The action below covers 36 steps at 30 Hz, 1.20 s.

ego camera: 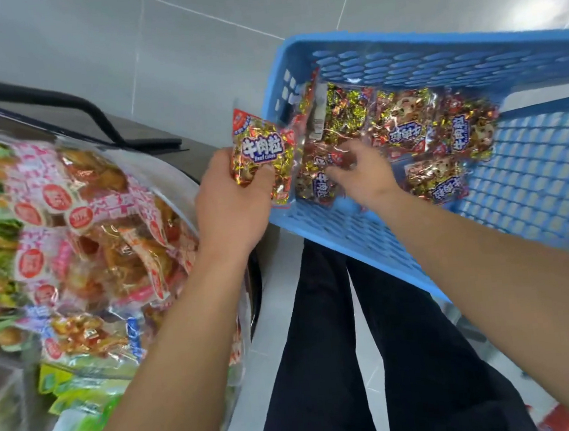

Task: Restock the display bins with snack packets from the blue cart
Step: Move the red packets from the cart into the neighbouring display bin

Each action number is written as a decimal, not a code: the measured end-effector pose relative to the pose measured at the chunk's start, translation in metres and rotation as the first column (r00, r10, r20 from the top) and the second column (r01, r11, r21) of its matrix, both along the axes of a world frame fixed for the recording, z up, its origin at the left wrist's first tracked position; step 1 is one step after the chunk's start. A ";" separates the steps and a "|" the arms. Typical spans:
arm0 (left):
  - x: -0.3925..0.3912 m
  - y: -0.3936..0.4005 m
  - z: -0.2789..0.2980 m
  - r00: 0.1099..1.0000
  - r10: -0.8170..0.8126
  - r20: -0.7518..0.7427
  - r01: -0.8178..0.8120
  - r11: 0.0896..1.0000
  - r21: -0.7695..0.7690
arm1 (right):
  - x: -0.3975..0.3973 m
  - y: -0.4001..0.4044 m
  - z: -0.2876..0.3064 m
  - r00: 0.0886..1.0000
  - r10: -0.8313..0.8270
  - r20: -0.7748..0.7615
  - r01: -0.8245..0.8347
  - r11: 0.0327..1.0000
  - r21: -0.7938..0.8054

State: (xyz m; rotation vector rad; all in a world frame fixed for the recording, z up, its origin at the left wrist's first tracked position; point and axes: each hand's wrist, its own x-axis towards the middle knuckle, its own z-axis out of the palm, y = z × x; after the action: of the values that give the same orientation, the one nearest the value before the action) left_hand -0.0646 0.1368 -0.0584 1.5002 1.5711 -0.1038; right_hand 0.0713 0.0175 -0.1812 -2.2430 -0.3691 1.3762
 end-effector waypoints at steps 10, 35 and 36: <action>-0.006 -0.001 -0.004 0.999 -0.038 0.014 0.038 0.999 -0.035 | 0.040 -0.058 0.030 0.960 -0.279 -0.006 0.279 0.960 0.007; 0.014 0.042 0.021 0.986 -0.169 0.010 0.168 0.971 -0.167 | 0.030 0.054 0.094 0.938 -0.346 -0.030 0.329 0.858 0.395; 0.010 0.053 0.022 0.998 -0.053 0.028 0.056 0.989 -0.134 | 0.035 0.057 0.086 0.961 -0.271 0.055 0.232 0.900 0.368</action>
State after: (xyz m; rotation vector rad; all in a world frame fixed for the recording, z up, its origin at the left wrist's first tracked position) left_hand -0.0545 0.1901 -0.0365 1.4340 1.4745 -0.2186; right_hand 0.1059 0.0747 -0.0948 -1.9812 -0.3217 0.9702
